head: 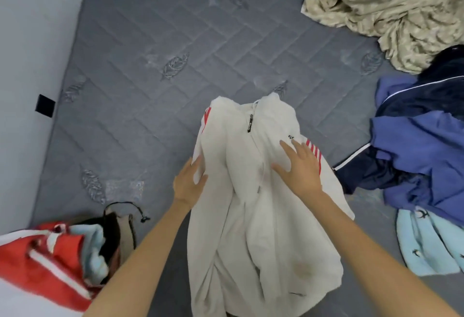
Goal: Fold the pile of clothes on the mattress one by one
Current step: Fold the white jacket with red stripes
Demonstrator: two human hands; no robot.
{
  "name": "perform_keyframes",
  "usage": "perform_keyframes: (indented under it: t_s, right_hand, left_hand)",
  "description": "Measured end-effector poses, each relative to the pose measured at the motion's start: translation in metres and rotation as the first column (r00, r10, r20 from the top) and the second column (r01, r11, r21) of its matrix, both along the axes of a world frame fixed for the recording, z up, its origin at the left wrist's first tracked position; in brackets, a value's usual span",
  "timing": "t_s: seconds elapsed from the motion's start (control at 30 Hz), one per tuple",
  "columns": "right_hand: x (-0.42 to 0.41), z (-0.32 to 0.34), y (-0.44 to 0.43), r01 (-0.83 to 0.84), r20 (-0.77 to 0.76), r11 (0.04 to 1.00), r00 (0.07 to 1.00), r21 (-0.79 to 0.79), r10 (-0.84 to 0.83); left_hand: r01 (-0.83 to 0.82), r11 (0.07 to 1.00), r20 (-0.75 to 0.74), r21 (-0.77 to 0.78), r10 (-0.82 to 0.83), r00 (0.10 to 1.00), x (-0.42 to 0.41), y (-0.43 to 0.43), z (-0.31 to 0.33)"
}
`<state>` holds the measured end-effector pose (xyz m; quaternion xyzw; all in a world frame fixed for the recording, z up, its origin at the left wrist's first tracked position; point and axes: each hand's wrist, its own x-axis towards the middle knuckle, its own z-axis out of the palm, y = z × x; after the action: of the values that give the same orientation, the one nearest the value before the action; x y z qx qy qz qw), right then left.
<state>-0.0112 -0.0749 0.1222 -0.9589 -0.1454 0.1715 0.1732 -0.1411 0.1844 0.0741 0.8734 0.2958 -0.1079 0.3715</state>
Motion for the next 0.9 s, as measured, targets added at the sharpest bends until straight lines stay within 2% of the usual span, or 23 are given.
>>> perform_keyframes:
  t_s: [0.1,0.2,0.47,0.6,0.7,0.8,0.9]
  right_hand:
    - [-0.022,-0.028,0.009,-0.027,-0.067,1.0,0.997,-0.007,0.026]
    - [-0.045,-0.048,0.02,-0.062,-0.11,0.998,0.992,-0.013,0.06]
    - [-0.097,-0.081,0.042,-0.148,-0.183,0.989,0.972,-0.006,0.144]
    - [-0.129,-0.092,0.05,-0.205,-0.231,0.978,0.951,0.025,0.205]
    - [-0.152,-0.099,0.061,-0.232,-0.254,0.969,0.936,0.078,0.245]
    - [-0.17,-0.101,0.072,-0.242,-0.263,0.959,0.925,0.145,0.273]
    - [-0.184,-0.101,0.079,-0.184,-0.319,0.965,0.918,0.187,0.237]
  left_hand:
    - [0.061,0.996,-0.048,0.062,-0.058,0.997,-0.019,0.0,-0.022]
    - [0.086,0.995,-0.095,0.057,-0.08,0.992,-0.039,0.0,-0.04]
    - [0.007,1.0,-0.098,0.019,-0.005,0.995,-0.098,0.001,-0.076]
    - [-0.191,0.98,-0.107,-0.059,0.184,0.977,-0.132,-0.012,-0.085]
    - [-0.389,0.901,-0.195,-0.191,0.354,0.915,-0.155,-0.03,-0.089]
    - [-0.487,0.829,-0.252,-0.275,0.427,0.869,-0.173,-0.044,-0.095]
    - [-0.506,0.792,-0.337,-0.341,0.399,0.853,-0.186,-0.05,-0.1]
